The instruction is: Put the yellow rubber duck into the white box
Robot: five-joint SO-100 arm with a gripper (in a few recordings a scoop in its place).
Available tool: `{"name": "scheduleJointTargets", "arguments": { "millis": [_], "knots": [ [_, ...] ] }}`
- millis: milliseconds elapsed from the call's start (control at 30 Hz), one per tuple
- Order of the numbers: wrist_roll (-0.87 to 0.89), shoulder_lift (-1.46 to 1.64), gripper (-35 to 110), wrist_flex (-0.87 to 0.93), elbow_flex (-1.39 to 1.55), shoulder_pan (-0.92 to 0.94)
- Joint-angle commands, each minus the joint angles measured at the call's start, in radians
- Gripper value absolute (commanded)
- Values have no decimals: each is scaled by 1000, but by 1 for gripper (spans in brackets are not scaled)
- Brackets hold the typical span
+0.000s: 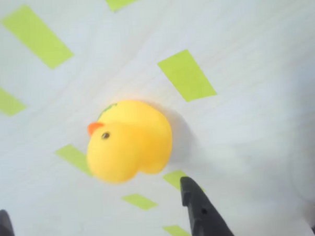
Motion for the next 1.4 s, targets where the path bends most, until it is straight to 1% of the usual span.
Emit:
{"name": "scheduleJointTargets", "arguments": {
  "millis": [0,367,433,533,700,867,967,1067,1167,1267,1367],
  "knots": [
    [2,11,44,-32,-97,-32],
    [-6,-52,40,-115,-61,-15],
    [-8,-60,35,-120,-61,-15],
    [-8,-71,19,-127,-61,-14],
    [-9,-87,1,-138,-69,-14],
    [2,-98,0,-140,-94,-18],
    [44,-87,0,-124,-158,-8],
    [104,-15,0,-74,-278,25],
    [149,144,0,-35,-379,87],
    [184,339,0,-29,-413,190],
    [187,525,0,-29,-365,333]
  ]
}}
